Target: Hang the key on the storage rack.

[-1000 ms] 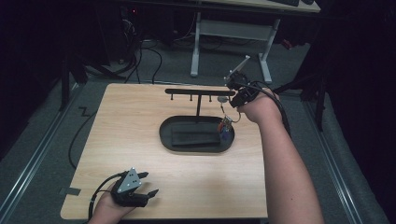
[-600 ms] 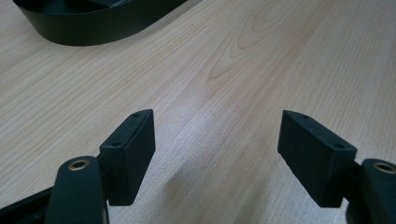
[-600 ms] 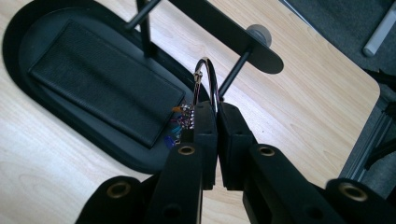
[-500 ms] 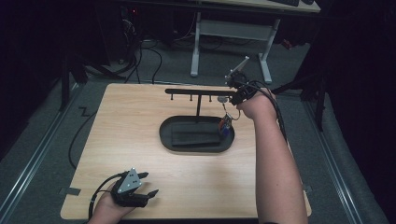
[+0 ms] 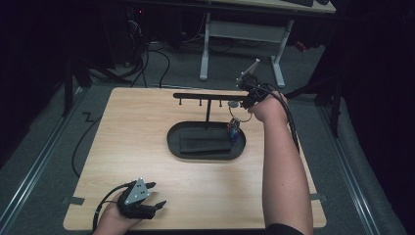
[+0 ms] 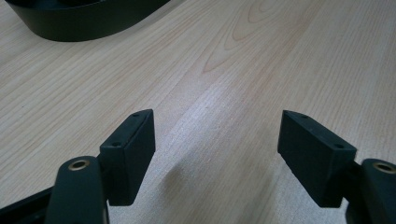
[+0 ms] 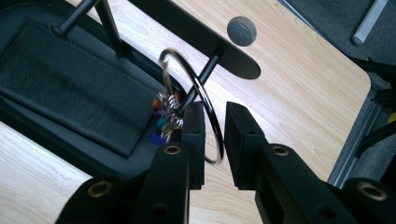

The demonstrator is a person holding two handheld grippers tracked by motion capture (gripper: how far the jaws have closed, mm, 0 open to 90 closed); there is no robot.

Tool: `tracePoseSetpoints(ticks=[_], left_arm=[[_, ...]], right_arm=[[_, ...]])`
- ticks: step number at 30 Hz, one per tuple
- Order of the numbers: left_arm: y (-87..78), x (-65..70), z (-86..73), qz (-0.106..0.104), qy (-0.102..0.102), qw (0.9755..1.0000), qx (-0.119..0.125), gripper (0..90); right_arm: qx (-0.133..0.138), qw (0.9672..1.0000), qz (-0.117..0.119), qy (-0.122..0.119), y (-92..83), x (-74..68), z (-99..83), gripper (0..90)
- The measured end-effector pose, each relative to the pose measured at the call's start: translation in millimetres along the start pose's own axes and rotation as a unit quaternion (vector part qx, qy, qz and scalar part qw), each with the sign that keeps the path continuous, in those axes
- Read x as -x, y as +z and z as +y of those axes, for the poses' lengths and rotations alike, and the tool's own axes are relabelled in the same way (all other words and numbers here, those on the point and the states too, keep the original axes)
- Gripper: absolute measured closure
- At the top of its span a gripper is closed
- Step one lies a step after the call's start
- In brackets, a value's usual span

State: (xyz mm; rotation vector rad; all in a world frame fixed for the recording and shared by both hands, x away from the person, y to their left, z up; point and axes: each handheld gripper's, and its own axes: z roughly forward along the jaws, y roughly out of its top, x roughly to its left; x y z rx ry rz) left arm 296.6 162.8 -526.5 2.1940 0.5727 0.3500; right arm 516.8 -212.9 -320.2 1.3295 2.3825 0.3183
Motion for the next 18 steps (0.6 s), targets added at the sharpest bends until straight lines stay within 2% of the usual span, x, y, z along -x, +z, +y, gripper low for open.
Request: tracePoseSetpoints(ticks=[5, 9, 12, 14, 18], left_arm=[[0.2, -1.0, 1.1, -0.003, -0.003, 1.0, 0.002, 28.3], [1.8, 0.8, 3.6, -0.003, 0.003, 1.0, 0.001, 28.3], [1.9, 2.6, 4.1, -0.002, 0.006, 1.0, 0.001, 28.2], [1.7, 3.4, 3.9, -0.002, 0.007, 1.0, 0.001, 28.2], [1.7, 3.5, 3.7, -0.002, 0.006, 1.0, 0.001, 28.1]], right_arm=[[0.021, 0.9995, -0.018, 0.015, -7.7, -1.4, -3.3, 68.2], [0.037, 0.9989, -0.024, 0.015, -14.3, -5.6, -10.4, 59.4], [0.052, 0.9981, -0.024, 0.024, -19.5, -6.2, -18.1, 52.4], [0.064, 0.9971, -0.016, 0.037, -21.3, -6.4, -26.0, 48.6], [0.08, 0.9957, -0.018, 0.043, -18.6, -9.8, -40.1, 45.4]])
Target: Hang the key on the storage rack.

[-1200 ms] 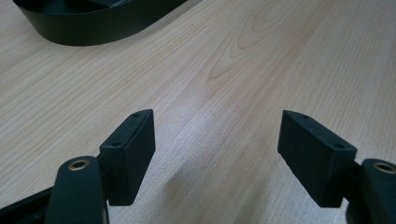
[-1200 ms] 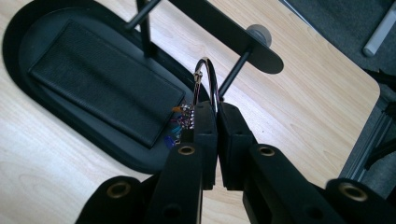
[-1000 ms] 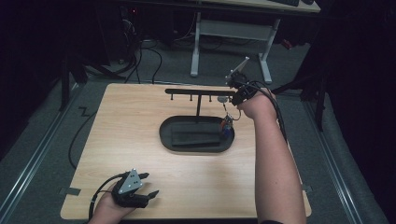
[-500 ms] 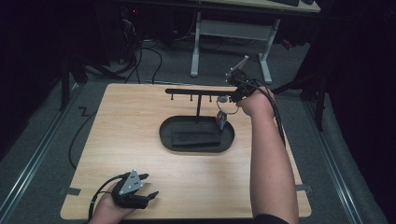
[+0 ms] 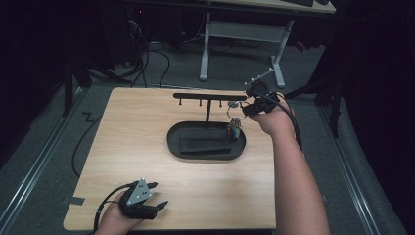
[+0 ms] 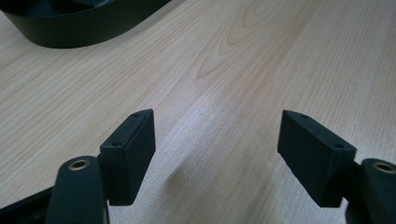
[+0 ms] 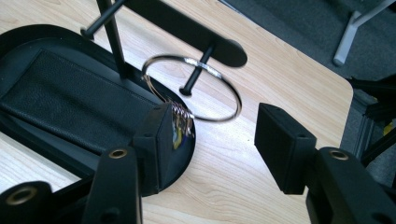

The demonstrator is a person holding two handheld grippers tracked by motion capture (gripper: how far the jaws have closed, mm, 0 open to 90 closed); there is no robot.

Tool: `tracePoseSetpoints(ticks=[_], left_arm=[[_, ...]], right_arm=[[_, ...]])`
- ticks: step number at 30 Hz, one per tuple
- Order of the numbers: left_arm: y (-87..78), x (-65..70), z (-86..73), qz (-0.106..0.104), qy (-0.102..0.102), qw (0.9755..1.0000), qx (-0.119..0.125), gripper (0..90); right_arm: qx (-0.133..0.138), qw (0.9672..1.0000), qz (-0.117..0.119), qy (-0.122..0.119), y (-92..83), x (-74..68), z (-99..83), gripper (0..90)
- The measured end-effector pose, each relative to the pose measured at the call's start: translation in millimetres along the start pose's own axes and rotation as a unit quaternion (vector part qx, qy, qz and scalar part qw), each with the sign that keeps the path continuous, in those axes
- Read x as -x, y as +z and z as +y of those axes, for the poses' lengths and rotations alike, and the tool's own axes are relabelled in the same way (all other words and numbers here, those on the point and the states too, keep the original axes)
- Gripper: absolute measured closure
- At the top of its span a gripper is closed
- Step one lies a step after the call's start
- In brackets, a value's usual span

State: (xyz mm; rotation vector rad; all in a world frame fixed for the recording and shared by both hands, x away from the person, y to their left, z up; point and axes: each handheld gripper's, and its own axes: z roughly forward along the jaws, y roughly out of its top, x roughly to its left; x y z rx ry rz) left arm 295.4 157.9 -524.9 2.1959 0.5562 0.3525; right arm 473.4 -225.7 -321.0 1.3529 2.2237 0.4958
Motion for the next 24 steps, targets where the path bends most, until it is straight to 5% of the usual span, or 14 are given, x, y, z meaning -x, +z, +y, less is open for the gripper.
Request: tracePoseSetpoints(ticks=[8, 17, 23, 24], left_arm=[[1.5, 0.7, -0.9, 0.0, 0.0, 1.0, -0.002, 27.8], [4.4, 3.3, 0.2, -0.001, 0.006, 1.0, -0.004, 27.6], [4.8, 3.7, 0.2, -0.001, 0.007, 1.0, -0.005, 27.6], [4.8, 4.6, 0.4, -0.002, 0.009, 0.9999, -0.006, 27.6]], right_arm=[[0.04, 0.9989, 0.014, 0.02, 4.5, -2.2, -30.1, 33.0], [0.083, 0.996, 0.032, 0.01, 12.1, -21.5, -64.2, 24.5], [0.113, 0.991, 0.062, 0.037, 12.8, -31.2, -87.4, 22.6], [0.132, 0.9873, 0.072, 0.052, 12.3, -35.3, -99.7, 22.6]])
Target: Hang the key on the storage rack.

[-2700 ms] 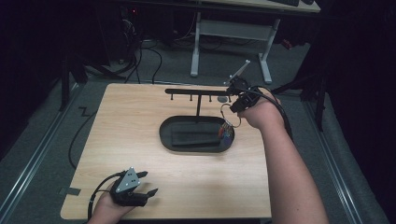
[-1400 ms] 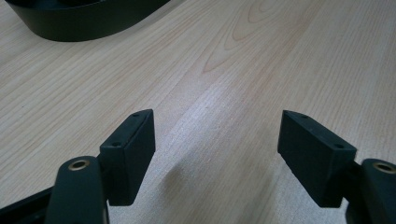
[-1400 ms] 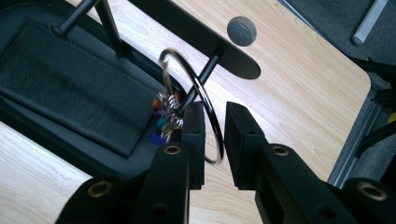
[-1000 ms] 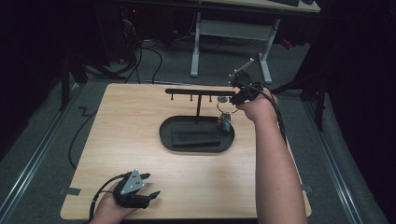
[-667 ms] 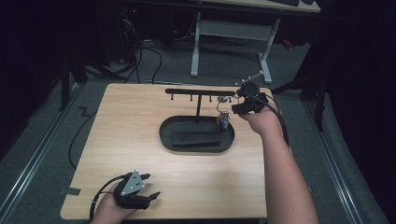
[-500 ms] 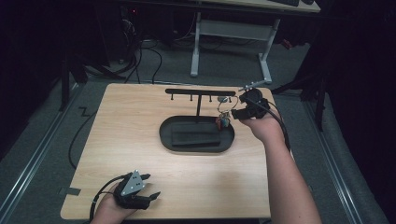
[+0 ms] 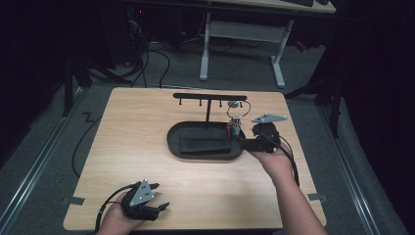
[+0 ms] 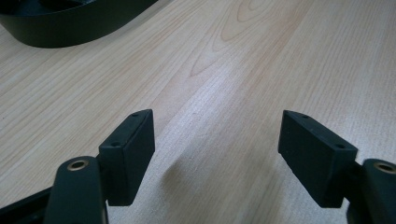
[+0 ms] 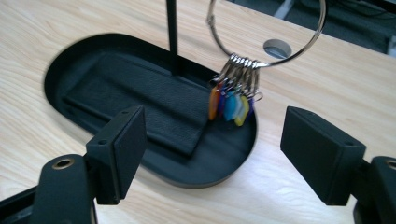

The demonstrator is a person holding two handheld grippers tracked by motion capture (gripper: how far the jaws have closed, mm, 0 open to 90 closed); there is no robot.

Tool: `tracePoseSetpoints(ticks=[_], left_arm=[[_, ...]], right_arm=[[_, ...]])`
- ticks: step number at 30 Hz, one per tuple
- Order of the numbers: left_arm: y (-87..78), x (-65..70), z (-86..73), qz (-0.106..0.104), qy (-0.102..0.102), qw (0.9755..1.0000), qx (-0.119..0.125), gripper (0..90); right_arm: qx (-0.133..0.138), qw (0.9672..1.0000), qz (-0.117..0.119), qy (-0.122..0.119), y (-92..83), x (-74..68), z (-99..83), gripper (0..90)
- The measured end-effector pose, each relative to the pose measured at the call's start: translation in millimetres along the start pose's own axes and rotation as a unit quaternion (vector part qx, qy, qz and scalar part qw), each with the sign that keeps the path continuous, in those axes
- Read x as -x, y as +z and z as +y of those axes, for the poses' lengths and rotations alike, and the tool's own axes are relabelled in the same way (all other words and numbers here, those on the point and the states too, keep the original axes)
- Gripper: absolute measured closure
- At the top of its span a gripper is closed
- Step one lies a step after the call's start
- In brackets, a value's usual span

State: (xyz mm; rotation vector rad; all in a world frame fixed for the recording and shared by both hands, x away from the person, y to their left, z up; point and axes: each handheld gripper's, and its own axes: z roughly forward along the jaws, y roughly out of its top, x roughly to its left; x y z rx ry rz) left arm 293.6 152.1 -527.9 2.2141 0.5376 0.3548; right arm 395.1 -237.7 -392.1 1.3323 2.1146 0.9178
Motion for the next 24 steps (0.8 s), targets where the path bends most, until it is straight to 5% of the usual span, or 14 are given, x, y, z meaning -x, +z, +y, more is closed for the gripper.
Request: tracePoseSetpoints(ticks=[8, 17, 21, 24], left_arm=[[1.8, 3.2, 1.0, -0.001, 0.005, 1.0, -0.001, 27.6], [1.8, 6.3, 2.8, 0.001, 0.011, 0.9999, 0.001, 27.9], [3.0, 7.0, 2.7, -0.005, 0.008, 0.9999, 0.001, 28.0], [3.2, 7.4, 2.9, -0.008, 0.004, 0.9999, 0.005, 28.3]], right_arm=[[0.05, 0.9985, -0.016, -0.013, -7.8, -16.6, -53.6, 18.5], [0.063, 0.998, -0.008, -0.004, -2.2, -28.1, -114.1, 18.9], [0.082, 0.9963, -0.024, -0.008, -5.1, -39.4, -150.9, 18.1], [0.103, 0.9942, -0.02, 0.026, -16.4, -42.3, -165.9, 17.9]])
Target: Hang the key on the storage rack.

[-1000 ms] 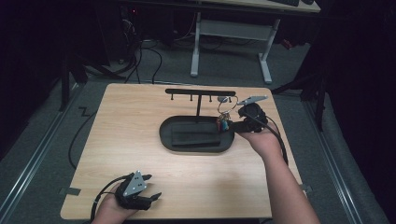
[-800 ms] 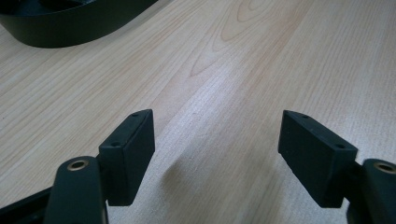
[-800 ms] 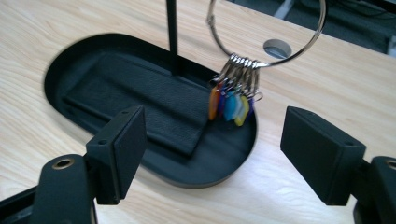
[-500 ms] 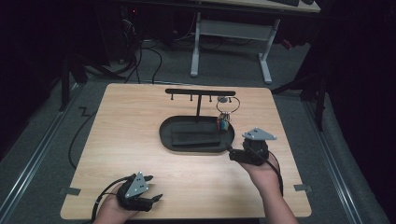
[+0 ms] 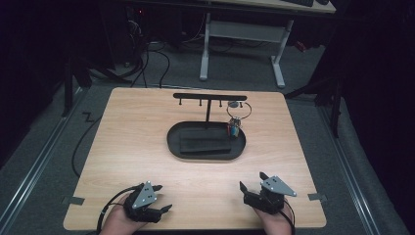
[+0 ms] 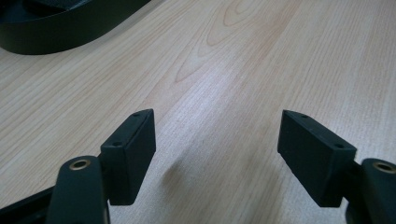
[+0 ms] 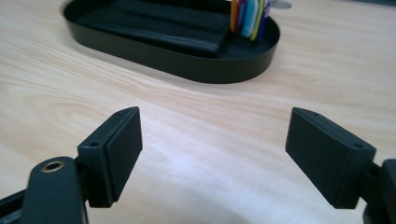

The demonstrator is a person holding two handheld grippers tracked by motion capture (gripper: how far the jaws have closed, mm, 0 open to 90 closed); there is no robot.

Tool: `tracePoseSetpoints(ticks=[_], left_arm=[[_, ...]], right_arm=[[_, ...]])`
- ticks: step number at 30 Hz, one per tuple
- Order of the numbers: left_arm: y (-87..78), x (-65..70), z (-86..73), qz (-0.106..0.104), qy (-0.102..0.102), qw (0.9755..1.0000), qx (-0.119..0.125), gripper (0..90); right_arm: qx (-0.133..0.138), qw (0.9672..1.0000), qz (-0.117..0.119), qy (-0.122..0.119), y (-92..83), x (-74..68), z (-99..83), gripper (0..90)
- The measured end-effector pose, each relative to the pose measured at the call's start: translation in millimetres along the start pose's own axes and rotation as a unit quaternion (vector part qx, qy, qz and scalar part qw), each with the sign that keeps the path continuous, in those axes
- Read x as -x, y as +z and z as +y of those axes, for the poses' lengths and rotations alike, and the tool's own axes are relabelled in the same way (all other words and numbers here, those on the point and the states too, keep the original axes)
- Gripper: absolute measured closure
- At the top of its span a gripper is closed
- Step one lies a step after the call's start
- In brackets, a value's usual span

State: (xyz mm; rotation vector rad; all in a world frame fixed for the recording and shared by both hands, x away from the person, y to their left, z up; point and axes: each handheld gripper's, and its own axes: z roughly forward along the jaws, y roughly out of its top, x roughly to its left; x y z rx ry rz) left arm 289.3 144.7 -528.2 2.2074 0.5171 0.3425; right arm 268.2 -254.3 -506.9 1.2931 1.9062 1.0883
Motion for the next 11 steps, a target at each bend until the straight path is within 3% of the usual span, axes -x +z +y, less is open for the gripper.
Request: tracePoseSetpoints(ticks=[2, 9, 11], left_arm=[[0.4, 0.5, 0.3, -0.001, 0.001, 1.0, -0.001, 28.3], [-0.4, 1.0, 1.3, 0.004, 0.002, 1.0, 0.005, 28.2], [-1.8, 0.2, 1.0, 0.004, 0.002, 1.0, 0.0, 29.1]], right_arm=[[0.007, 0.9999, -0.004, -0.014, -4.7, -1.1, -1.0, 18.1], [-0.011, 0.9999, 0.007, 0.006, -0.5, 2.9, -4.1, 20.5], [-0.015, 0.9996, 0.02, 0.016, 0.6, 2.9, -5.2, 20.7]])
